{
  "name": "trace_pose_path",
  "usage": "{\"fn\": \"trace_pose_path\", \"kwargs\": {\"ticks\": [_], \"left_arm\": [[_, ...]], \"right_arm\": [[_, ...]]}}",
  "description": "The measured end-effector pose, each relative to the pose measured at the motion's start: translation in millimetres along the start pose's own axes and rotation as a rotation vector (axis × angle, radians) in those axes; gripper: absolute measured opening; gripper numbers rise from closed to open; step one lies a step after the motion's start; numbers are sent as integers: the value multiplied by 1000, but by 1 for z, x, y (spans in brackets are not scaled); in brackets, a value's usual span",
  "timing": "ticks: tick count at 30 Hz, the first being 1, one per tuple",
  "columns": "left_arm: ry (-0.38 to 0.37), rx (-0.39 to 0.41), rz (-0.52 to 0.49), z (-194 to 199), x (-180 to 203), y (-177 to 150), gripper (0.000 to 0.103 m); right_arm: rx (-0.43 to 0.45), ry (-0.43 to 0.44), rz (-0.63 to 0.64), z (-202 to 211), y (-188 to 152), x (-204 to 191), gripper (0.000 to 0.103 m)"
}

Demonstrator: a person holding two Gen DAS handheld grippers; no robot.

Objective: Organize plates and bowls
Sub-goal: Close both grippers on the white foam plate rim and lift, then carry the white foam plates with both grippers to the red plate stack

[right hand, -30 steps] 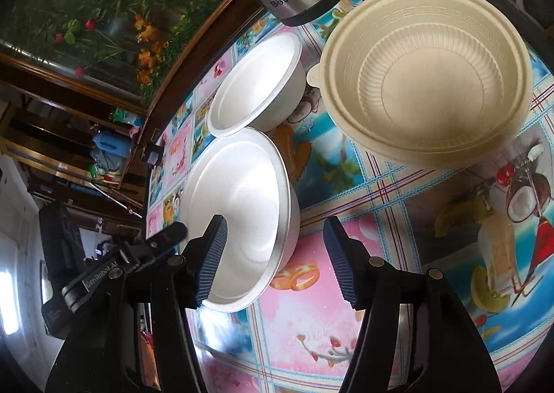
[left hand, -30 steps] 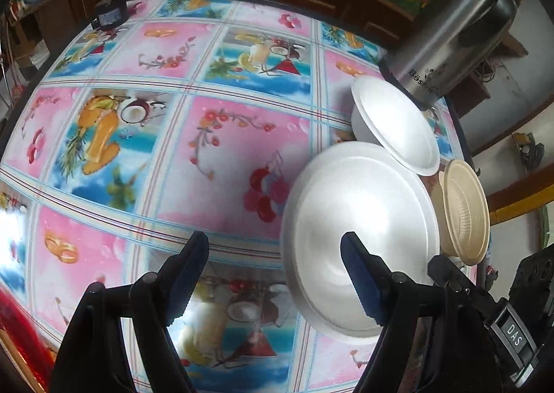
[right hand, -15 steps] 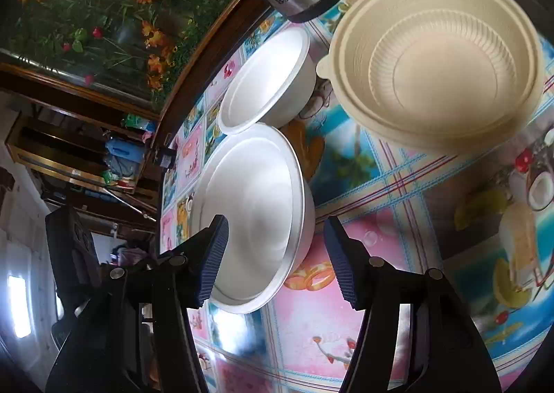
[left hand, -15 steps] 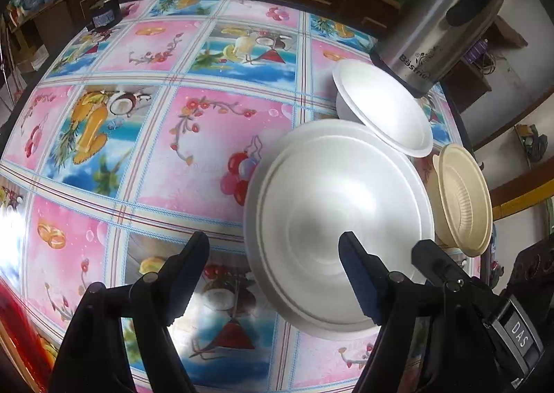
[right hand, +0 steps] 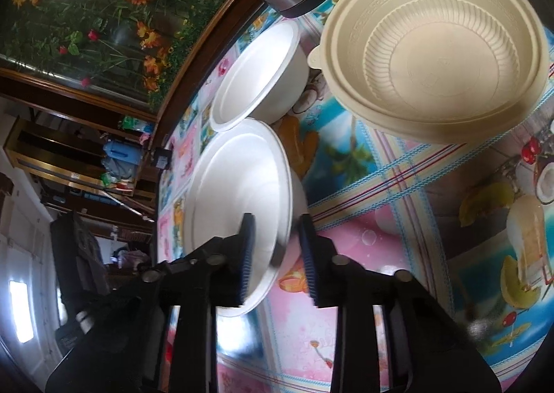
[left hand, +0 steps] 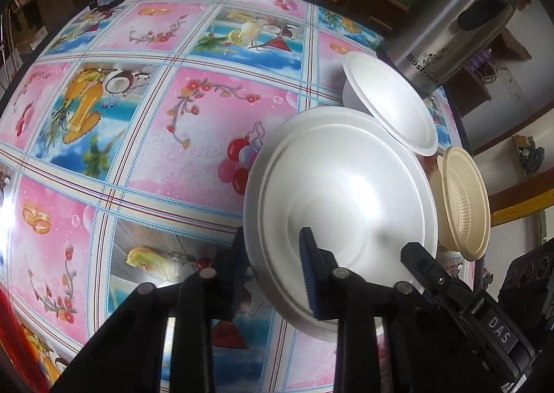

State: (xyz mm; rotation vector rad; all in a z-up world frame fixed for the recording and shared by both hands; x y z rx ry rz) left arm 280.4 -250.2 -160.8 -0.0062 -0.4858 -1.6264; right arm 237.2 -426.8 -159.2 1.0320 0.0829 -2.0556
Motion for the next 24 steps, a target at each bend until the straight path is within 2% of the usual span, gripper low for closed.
{"fn": "trace_pose_path", "kwargs": {"ticks": [5, 15, 24], "left_arm": [[-3, 12, -1, 2, -2, 2, 12], [-4, 9, -38, 2, -2, -3, 12], [-32, -2, -20, 13, -15, -16, 12]], "right_arm": [[4, -24, 16, -1, 0, 3, 13], [25, -52, 58, 1, -1, 4, 10], [11, -51, 69, 2, -13, -1, 8]]}}
Point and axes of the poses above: each gripper's, at about its wrist camera, not at the fingertips, and z roughly against the way its jaws point, x to its right, y to its top, the point moved 10 cm from there along -z, roughly the way its jaws point, and after that the axes turned 3 degrees about z, right-handed, at the moved point
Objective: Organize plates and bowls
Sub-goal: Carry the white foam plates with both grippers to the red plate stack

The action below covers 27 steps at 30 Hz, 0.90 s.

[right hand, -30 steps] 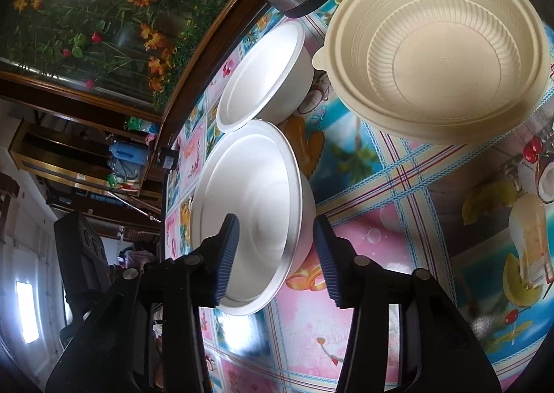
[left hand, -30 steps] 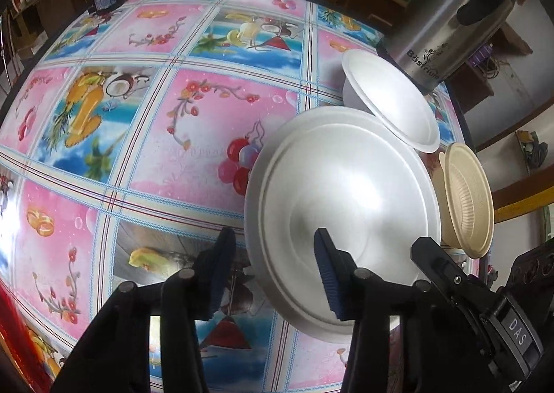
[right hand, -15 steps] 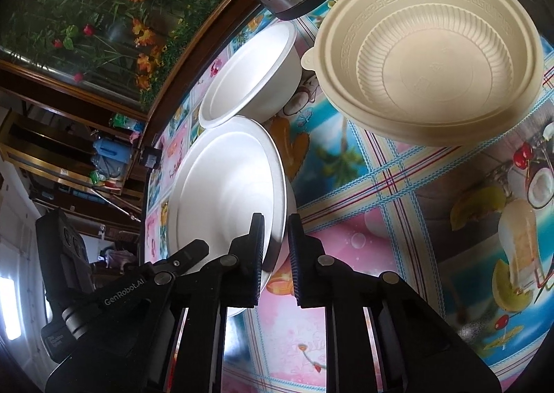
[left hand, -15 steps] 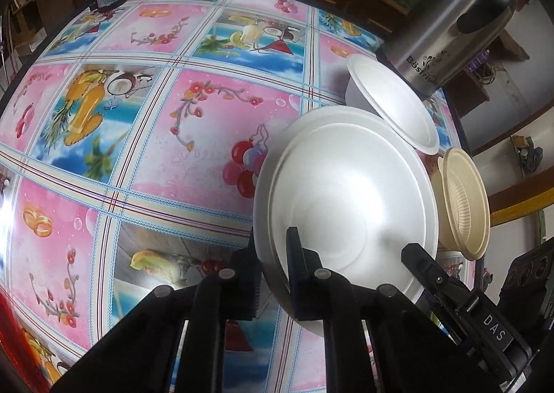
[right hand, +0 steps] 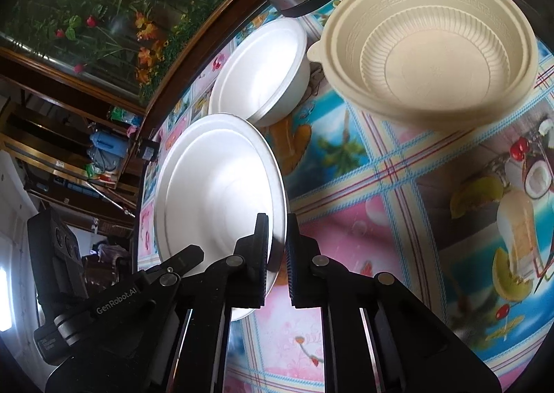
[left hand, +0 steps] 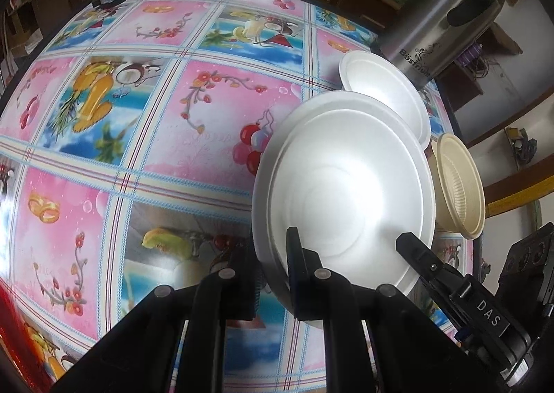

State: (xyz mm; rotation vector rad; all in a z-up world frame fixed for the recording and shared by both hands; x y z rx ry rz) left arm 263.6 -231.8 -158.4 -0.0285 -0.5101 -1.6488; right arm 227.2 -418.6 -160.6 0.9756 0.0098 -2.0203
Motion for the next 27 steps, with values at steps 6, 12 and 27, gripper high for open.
{"fn": "trace_pose_path", "kwargs": {"ticks": [6, 12, 27], "left_arm": [[26, 58, -24, 19, -14, -13, 11], [62, 110, -50, 37, -35, -31, 11], [64, 226, -57, 101, -89, -85, 10]], "right_arm": [[-6, 35, 12, 6, -19, -12, 8], [-1, 48, 35, 12, -49, -24, 8], [-26, 60, 135, 29, -115, -80, 8]]}}
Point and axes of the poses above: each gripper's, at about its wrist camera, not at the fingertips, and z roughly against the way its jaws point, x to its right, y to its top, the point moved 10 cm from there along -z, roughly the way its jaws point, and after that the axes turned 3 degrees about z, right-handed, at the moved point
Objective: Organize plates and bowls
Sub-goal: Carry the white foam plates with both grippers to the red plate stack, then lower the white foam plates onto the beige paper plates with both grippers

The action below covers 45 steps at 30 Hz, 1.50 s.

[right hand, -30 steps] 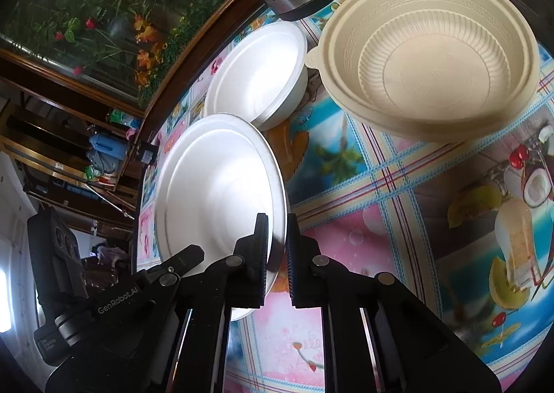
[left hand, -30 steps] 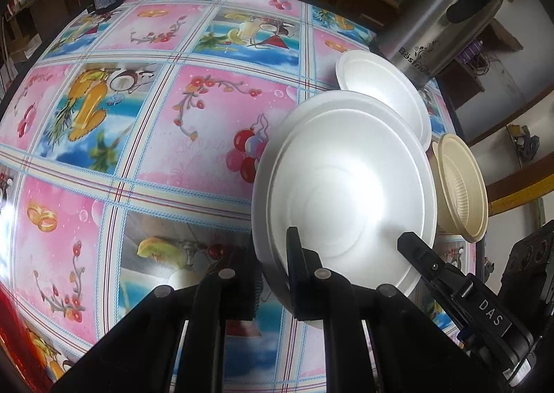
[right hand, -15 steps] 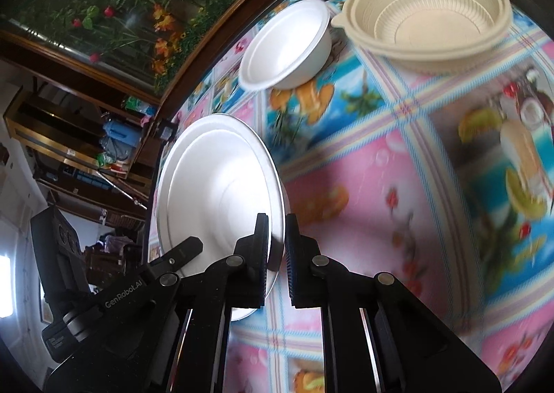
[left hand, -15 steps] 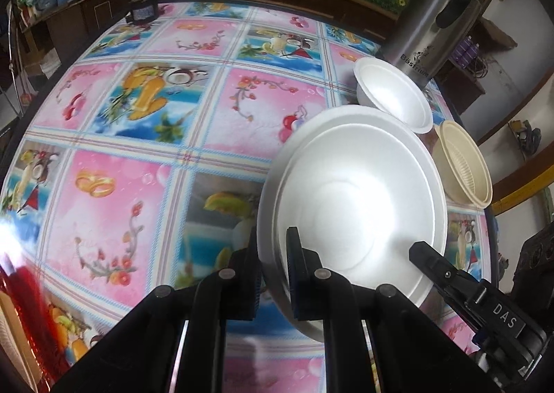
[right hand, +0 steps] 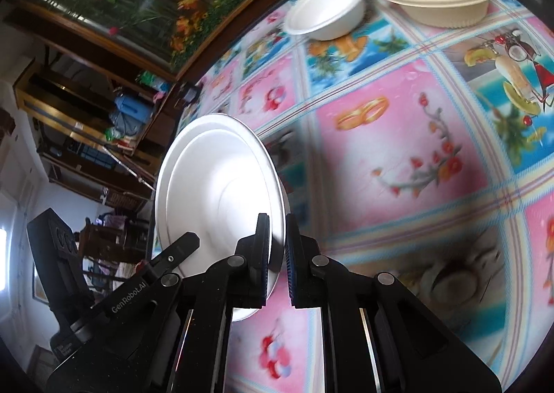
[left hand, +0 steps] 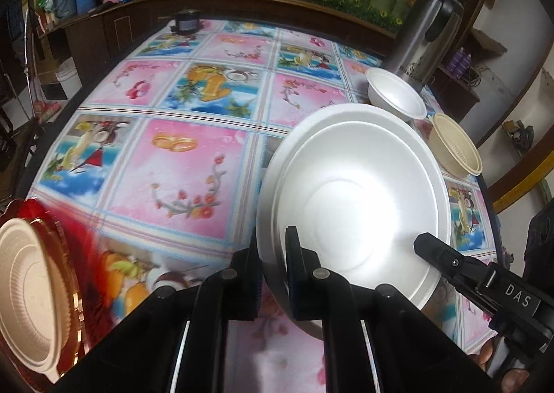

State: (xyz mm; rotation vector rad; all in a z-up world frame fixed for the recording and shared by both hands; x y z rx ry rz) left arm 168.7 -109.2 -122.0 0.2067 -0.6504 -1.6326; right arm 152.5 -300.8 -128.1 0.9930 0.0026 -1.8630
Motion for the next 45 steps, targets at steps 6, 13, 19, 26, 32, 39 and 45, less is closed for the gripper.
{"fn": "trace_pose_path", "kwargs": {"ticks": [6, 13, 19, 26, 32, 39, 45], "left_arm": [[29, 79, 22, 44, -44, -1, 10], [105, 140, 67, 95, -118, -4, 11], [197, 173, 93, 132, -180, -10, 11], [245, 151, 122, 142, -220, -24, 12], [233, 66, 143, 125, -235, -49, 13], [198, -11, 191, 109, -247, -66, 16], [204, -28, 188, 108, -250, -69, 17]], "right_arm": [[-15, 32, 84, -1, -19, -55, 8], [-69, 74, 220, -26, -51, -135, 8], [-129, 117, 320, -54, -85, -198, 9], [-201, 134, 412, -79, -119, -238, 9], [-273, 114, 422, -97, -137, -233, 9], [-329, 88, 418, -115, -153, -228, 9], [-351, 76, 414, -127, -157, -226, 9]]}}
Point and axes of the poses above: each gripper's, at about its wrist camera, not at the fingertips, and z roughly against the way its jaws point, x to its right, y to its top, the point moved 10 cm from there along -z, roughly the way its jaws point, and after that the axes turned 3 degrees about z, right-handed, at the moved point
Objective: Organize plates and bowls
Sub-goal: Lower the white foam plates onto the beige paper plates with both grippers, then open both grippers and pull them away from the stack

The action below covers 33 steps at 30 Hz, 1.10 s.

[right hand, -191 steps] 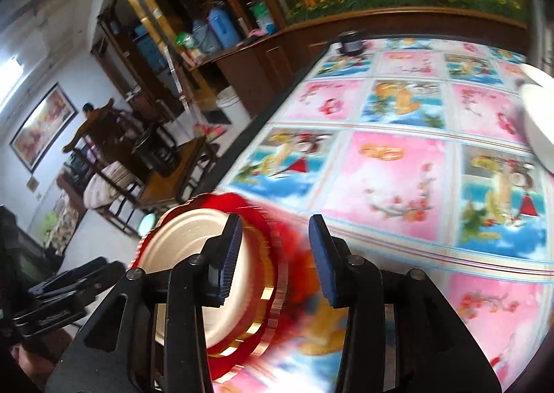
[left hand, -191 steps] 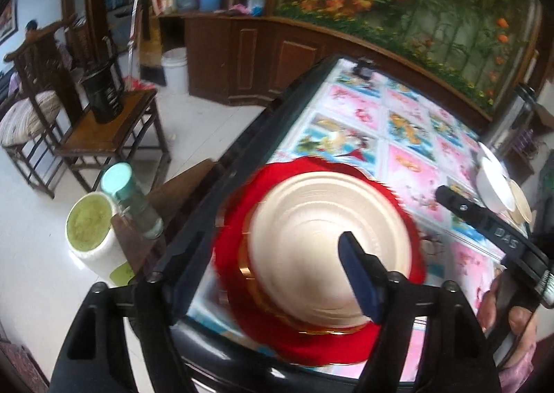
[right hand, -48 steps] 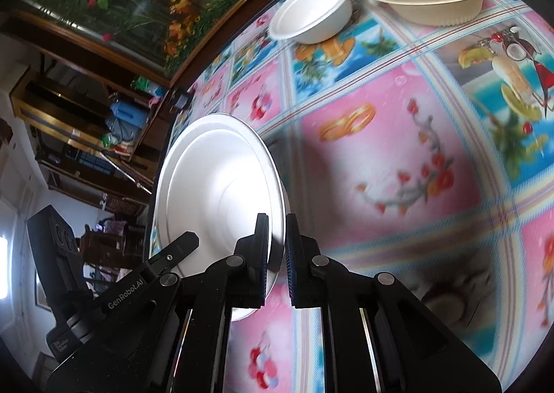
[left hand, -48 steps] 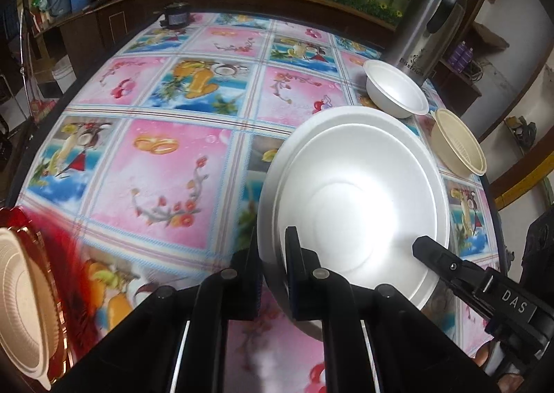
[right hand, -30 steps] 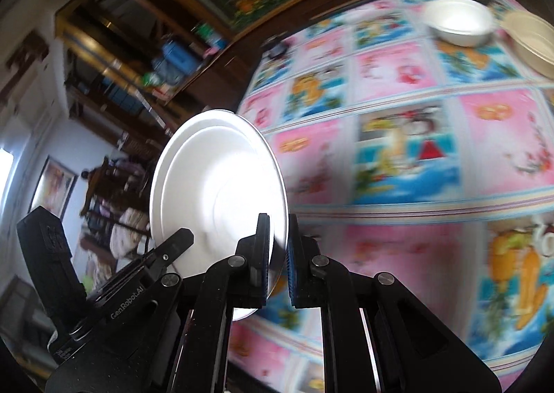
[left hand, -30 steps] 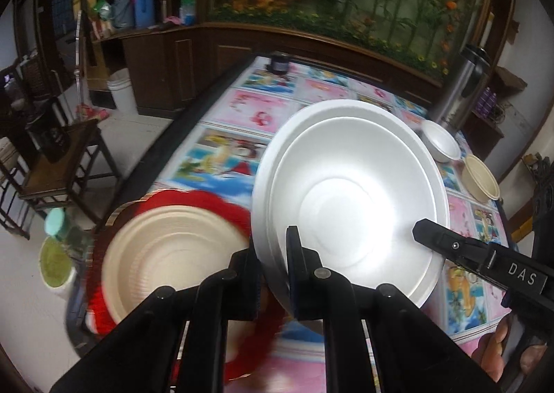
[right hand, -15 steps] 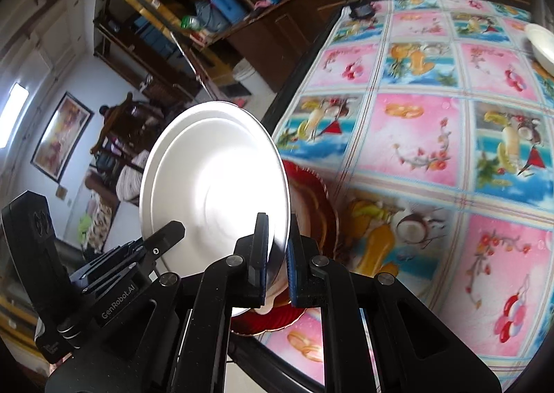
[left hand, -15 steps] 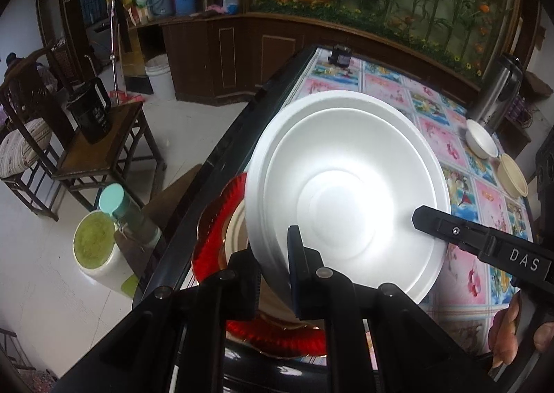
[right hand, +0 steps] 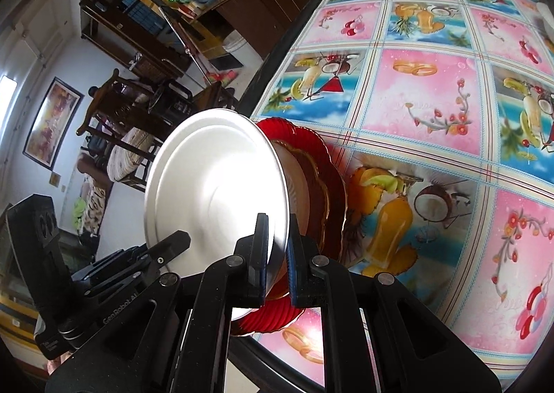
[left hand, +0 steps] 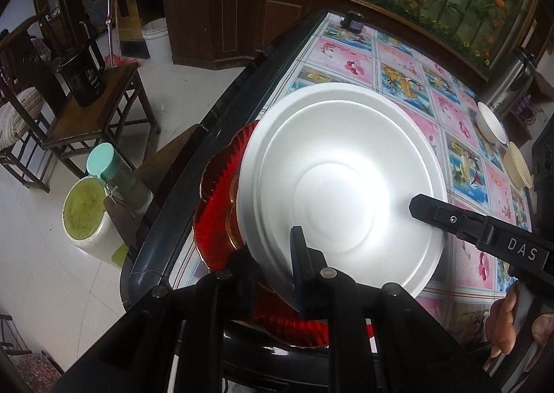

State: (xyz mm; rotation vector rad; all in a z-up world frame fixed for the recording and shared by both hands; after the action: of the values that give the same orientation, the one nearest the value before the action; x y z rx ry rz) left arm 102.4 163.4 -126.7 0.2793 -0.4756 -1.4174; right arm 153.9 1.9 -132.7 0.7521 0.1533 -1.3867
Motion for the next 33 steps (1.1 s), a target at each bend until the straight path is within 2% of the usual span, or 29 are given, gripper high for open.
{"fn": "trace_pose_path", "kwargs": {"ticks": [5, 7, 9, 11, 18, 24, 29, 30, 33], "left_arm": [[-16, -17, 5, 1, -2, -1, 20], [-12, -19, 6, 1, -3, -1, 27], [-9, -25, 4, 0, -5, -3, 48], [-9, -22, 5, 1, -7, -3, 53], [-24, 14, 49, 17, -19, 2, 53], [-51, 60, 117, 35, -34, 9, 61], [-72, 109, 147, 49, -30, 21, 62], [-73, 130, 141, 54, -24, 25, 63], [-90, 171, 120, 63, -6, 32, 69]], "right_arm": [[-13, 5, -4, -4, 1, -1, 9], [-12, 1, -1, -4, 2, -1, 9], [-22, -1, -2, -6, 1, -1, 10], [-25, 0, -7, -7, 1, 0, 10], [-44, 50, -22, -6, -1, -5, 14], [-70, 70, -46, -5, -4, -4, 14], [-88, 102, -65, 3, -2, 3, 16], [-72, 106, -61, 9, 2, 4, 18], [-26, 151, -72, 28, 12, 10, 37]]}}
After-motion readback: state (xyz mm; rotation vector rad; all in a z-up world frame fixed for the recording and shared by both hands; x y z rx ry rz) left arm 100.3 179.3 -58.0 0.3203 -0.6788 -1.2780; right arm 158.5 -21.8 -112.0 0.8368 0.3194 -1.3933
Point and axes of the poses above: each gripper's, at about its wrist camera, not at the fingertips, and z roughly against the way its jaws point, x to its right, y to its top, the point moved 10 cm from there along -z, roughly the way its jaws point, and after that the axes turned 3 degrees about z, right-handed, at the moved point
